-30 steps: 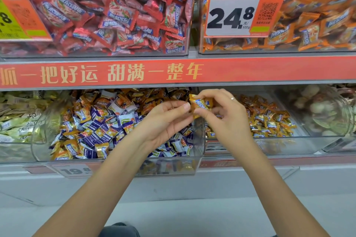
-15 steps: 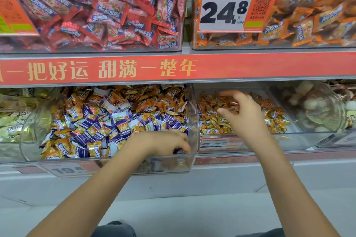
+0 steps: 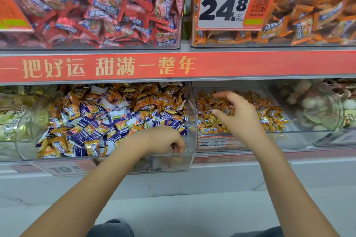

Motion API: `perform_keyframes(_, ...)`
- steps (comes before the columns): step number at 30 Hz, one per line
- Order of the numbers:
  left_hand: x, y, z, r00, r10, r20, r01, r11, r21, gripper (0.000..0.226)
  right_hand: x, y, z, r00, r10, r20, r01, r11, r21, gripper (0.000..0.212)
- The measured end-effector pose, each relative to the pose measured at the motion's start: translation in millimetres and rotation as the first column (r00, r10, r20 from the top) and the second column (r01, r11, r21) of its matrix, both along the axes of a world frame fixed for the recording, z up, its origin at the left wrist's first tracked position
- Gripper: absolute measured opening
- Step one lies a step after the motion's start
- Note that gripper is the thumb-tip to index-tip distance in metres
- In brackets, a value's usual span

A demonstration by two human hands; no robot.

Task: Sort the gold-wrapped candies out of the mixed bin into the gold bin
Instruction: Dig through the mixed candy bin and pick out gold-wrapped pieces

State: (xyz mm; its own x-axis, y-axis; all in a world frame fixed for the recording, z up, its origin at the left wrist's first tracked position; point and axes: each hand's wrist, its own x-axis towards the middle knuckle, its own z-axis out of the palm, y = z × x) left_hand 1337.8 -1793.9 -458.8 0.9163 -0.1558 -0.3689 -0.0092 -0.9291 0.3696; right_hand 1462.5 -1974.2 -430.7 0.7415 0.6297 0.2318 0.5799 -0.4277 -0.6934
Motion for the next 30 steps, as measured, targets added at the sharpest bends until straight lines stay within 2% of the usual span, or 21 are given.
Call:
perform_keyframes(3,-7,0,13,0.959,0.269,0.090,-0.233,0.927,-0.294,0.021,-2,0,4,1.000,-0.003,0.006,0.002,0.993,0.116,0.025)
perform_keyframes(6,-13,1,25,0.782,0.553,0.286,-0.368,0.781,-0.505,0.018,-12,3,13,0.998,0.065,-0.023,-0.057,0.959,0.277,0.022)
perform_keyframes(8,-16,-1,32,0.678,0.692,0.247,-0.387,0.622,-0.680,0.016,-22,6,17,0.984,0.174,-0.039,-0.152,0.933,0.326,0.026)
perform_keyframes(10,-18,-4,39,0.619,0.765,0.176,-0.370,0.482,-0.794,0.014,-32,10,18,0.962,0.269,-0.039,-0.244,0.919,0.308,0.030)
perform_keyframes(12,-19,-11,45,0.623,0.763,0.173,-0.334,0.459,-0.824,0.013,-38,16,16,0.954,0.299,-0.010,-0.284,0.914,0.290,0.027)
perform_keyframes(15,-16,-20,46,0.628,0.742,0.234,-0.322,0.521,-0.790,0.014,-43,22,14,0.968,0.249,-0.028,-0.222,0.905,0.362,0.013)
perform_keyframes(18,-12,-11,42,0.602,0.753,0.266,-0.362,0.555,-0.749,0.009,-36,17,16,0.990,0.127,-0.065,-0.086,0.896,0.435,0.014)
perform_keyframes(20,-11,2,37,0.621,0.692,0.369,-0.419,0.690,-0.590,0.012,-23,7,15,0.999,-0.034,-0.019,0.038,0.920,0.391,0.013)
perform_keyframes(21,-11,9,33,0.647,0.640,0.414,-0.445,0.758,-0.477,0.016,-15,3,13,0.995,-0.096,0.019,0.085,0.946,0.314,0.012)
perform_keyframes(24,-5,17,21,0.805,0.439,0.398,-0.433,0.895,-0.110,0.048,-1,-1,4,0.986,-0.163,0.045,0.158,0.982,0.104,0.014)
perform_keyframes(25,-2,17,17,0.859,0.369,0.354,-0.402,0.915,0.022,0.059,0,-1,2,0.986,-0.161,0.028,0.158,0.983,0.090,0.016)
perform_keyframes(27,4,16,12,0.907,0.287,0.307,-0.360,0.907,0.216,0.071,-2,1,4,0.989,-0.143,0.036,0.139,0.985,0.103,0.017)
perform_keyframes(28,6,17,10,0.907,0.283,0.311,-0.364,0.898,0.247,0.071,-3,2,4,0.990,-0.133,0.045,0.127,0.986,0.108,0.017)
perform_keyframes(30,8,19,8,0.882,0.318,0.349,-0.404,0.891,0.208,0.069,-4,4,3,0.994,-0.103,0.046,0.098,0.990,0.100,0.017)
